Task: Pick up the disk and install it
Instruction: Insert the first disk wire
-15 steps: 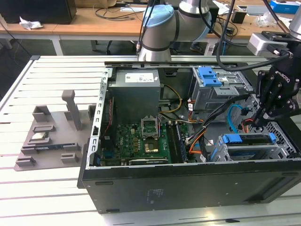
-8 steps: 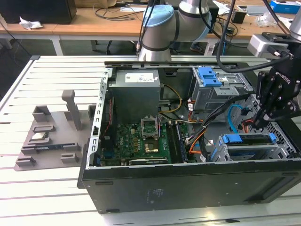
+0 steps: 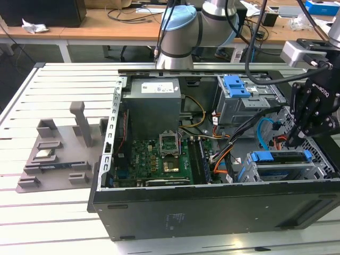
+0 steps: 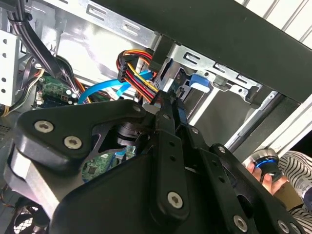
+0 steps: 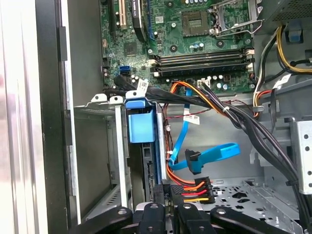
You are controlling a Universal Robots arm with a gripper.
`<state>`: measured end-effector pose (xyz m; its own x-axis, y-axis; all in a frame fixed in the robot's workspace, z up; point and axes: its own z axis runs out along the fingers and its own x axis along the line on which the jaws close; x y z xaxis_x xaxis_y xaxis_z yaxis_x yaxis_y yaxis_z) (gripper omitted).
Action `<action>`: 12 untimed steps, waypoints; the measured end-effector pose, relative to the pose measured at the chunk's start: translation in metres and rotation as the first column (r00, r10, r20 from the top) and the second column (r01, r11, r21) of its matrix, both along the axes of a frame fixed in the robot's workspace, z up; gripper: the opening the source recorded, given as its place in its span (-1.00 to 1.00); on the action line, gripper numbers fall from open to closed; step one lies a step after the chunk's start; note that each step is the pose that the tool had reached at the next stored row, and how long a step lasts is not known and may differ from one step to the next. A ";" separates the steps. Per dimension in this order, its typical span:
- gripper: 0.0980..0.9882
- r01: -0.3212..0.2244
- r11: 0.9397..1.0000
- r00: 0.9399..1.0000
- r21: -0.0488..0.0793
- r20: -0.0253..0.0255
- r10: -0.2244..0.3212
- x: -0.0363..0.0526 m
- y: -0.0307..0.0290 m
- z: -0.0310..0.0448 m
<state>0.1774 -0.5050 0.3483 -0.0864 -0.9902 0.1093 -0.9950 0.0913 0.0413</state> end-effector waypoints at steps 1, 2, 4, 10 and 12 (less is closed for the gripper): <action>-0.85 0.000 1.000 1.000 0.000 0.000 0.000 -0.0001 -0.0011 -0.0003; -0.85 0.000 1.000 1.000 0.000 0.000 0.000 -0.0001 -0.0016 -0.0003; -0.85 0.000 1.000 1.000 0.000 0.000 0.000 -0.0003 -0.0028 -0.0006; -0.85 0.000 1.000 1.000 0.000 0.000 0.000 -0.0006 -0.0110 -0.0020; -0.85 0.000 1.000 1.000 0.004 0.000 0.000 -0.0006 -0.0118 -0.0021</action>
<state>0.1767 -0.5167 0.3462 -0.0862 -0.9907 0.1054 -0.9950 0.0910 0.0417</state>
